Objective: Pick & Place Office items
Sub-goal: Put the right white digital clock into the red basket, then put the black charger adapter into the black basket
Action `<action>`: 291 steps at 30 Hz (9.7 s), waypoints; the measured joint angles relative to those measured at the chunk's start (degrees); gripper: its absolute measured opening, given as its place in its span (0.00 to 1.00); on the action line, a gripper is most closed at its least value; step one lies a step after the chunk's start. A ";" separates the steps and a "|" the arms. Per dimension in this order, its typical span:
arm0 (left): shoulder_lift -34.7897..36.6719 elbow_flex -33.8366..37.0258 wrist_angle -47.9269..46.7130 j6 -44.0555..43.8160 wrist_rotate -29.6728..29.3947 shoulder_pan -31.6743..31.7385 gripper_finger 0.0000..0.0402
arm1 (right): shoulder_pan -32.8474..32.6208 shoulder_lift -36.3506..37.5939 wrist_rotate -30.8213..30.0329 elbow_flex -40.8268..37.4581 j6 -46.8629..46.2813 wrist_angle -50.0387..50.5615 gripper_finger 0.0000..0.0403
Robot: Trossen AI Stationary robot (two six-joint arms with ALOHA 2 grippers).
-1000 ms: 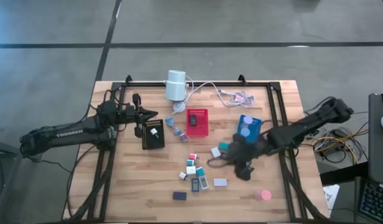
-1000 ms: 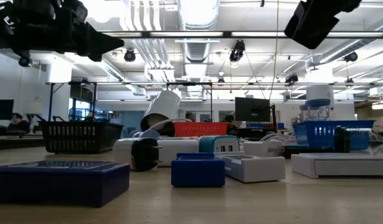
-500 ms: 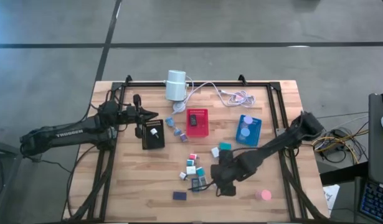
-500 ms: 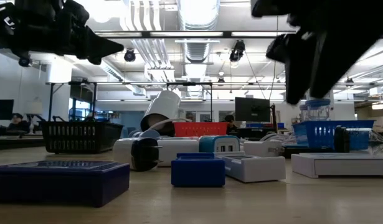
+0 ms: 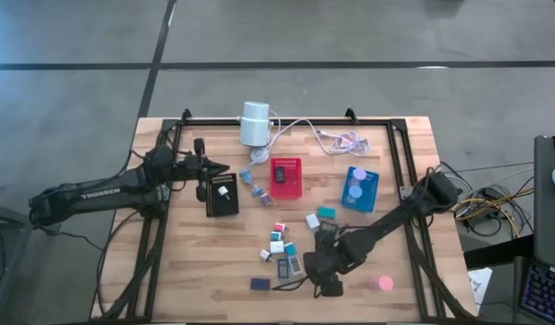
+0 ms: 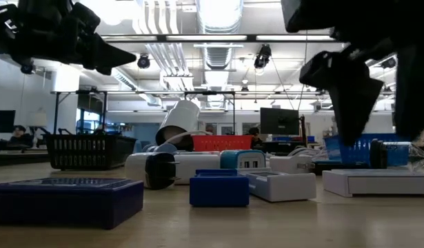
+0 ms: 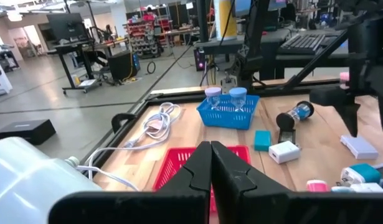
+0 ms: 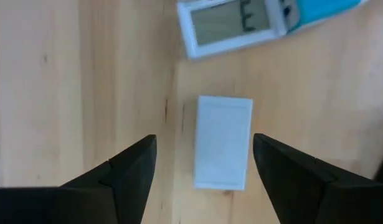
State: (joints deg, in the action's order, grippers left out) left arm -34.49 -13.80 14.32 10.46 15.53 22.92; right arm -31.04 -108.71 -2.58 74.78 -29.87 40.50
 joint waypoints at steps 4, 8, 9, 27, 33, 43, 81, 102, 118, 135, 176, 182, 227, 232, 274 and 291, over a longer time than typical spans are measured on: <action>0.00 0.00 -0.66 -0.51 0.01 0.00 0.02 | -0.10 -1.25 -0.60 -0.14 -0.22 0.17 0.64; -0.01 0.00 -1.28 -1.12 0.02 0.00 0.02 | -0.03 -3.18 -0.60 -0.18 -0.03 0.15 0.62; -0.11 0.00 -1.26 -1.14 0.02 -0.04 0.02 | -0.02 -3.95 -0.42 -0.22 0.15 0.79 0.62; -0.25 0.00 -1.59 -1.31 0.00 -0.07 0.02 | 1.39 -1.08 -1.69 -0.33 7.09 0.70 0.36; -0.26 0.00 -1.72 -1.36 0.00 -0.09 0.02 | 2.45 7.13 -6.51 -0.77 14.08 -3.18 0.36; -0.27 0.00 -1.98 -1.53 0.02 -0.11 0.02 | 9.91 37.13 -13.23 -20.17 27.38 -36.12 0.36; -0.05 -5.72 -1.02 -3.87 2.65 -0.01 0.01 | 29.82 80.85 -1.59 -74.16 31.30 -82.89 0.36; -0.16 -5.51 -5.34 -2.60 3.91 -0.07 0.01 | 29.82 80.72 -4.60 -72.62 28.74 -78.29 0.36; -0.16 -5.51 -5.34 -2.64 3.80 -0.07 0.01 | 32.39 51.27 -17.36 -27.50 26.98 -24.86 0.36; -0.16 -5.46 -7.08 -2.60 3.93 -0.09 0.01 | 41.76 8.36 -9.00 8.46 43.09 4.37 0.36; -0.16 -5.46 -9.06 -1.53 3.87 -0.07 0.01 | 42.20 -14.28 6.10 17.81 44.01 8.26 0.37; -0.16 -5.46 -9.03 -1.32 3.87 -0.07 0.01 | 42.20 -15.25 6.57 17.79 44.41 8.25 0.44; -0.21 -5.46 -10.57 0.20 3.89 -0.09 0.01 | 40.16 57.61 17.68 -30.35 29.96 -47.50 0.03; -0.21 -5.46 -10.56 0.22 3.88 -0.09 0.01 | 40.18 66.09 17.63 -38.51 29.38 -54.82 0.02; -0.21 -4.70 -8.58 2.66 3.87 -0.07 0.01 | 40.80 74.86 15.97 -73.94 26.99 -87.61 0.02; -0.21 -4.66 -3.38 -3.72 1.46 -0.30 0.01 | 40.80 74.86 16.10 -73.94 27.03 -87.85 0.02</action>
State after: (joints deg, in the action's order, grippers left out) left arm -34.70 -18.46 10.93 6.73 16.99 22.62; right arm 9.76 -33.85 13.52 0.84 -2.84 -47.35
